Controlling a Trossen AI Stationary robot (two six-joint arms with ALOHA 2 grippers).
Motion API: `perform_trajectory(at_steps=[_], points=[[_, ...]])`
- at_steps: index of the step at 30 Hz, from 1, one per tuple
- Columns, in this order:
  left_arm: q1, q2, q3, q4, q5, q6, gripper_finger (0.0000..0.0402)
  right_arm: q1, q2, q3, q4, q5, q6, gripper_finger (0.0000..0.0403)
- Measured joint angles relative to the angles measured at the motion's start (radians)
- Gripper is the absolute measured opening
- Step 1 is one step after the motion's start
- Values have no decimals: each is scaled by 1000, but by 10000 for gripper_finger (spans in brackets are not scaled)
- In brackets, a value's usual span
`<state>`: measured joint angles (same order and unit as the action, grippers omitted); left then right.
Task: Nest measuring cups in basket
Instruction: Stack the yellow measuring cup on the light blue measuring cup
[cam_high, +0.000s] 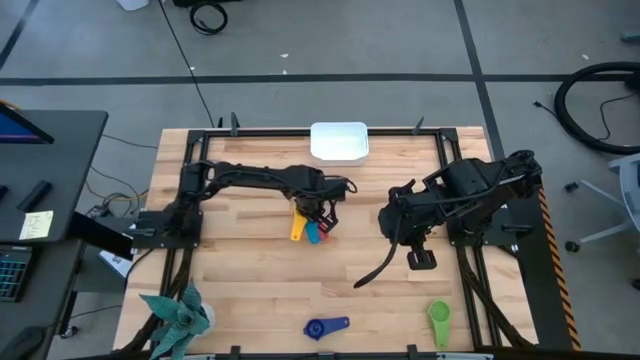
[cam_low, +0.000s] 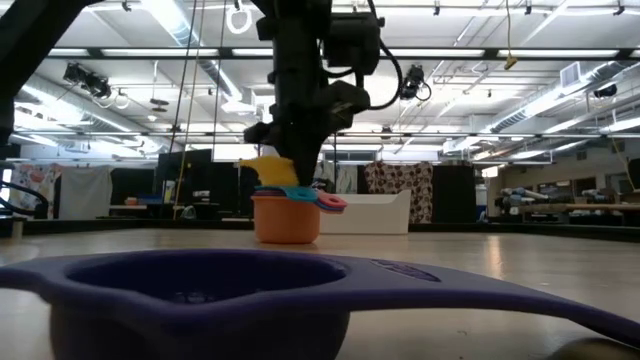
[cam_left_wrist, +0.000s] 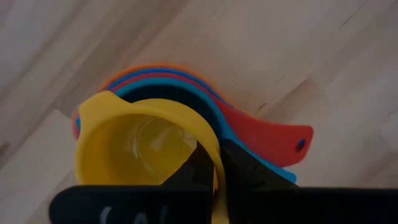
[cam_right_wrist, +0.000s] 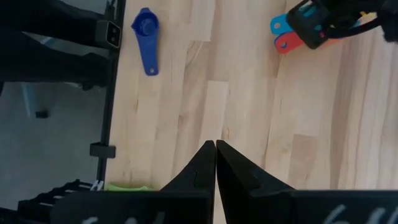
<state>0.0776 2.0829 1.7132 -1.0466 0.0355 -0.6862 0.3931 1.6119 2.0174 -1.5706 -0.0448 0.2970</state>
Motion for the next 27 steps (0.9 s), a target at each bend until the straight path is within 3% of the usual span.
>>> perform_trajectory(at_steps=[5,10,15,20,27], points=[[-2,13,0,6,0,26,24,0,0,0,0,0,0,18],[0,13,0,17,-11,49,80,0,0,0,0,0,0,18],[10,14,0,-1,27,173,114,0,0,0,0,0,0,18],[32,2,4,-29,168,195,121,0,0,0,0,0,0,18],[56,-3,83,-90,183,183,122,0,0,0,0,2,0,18]])
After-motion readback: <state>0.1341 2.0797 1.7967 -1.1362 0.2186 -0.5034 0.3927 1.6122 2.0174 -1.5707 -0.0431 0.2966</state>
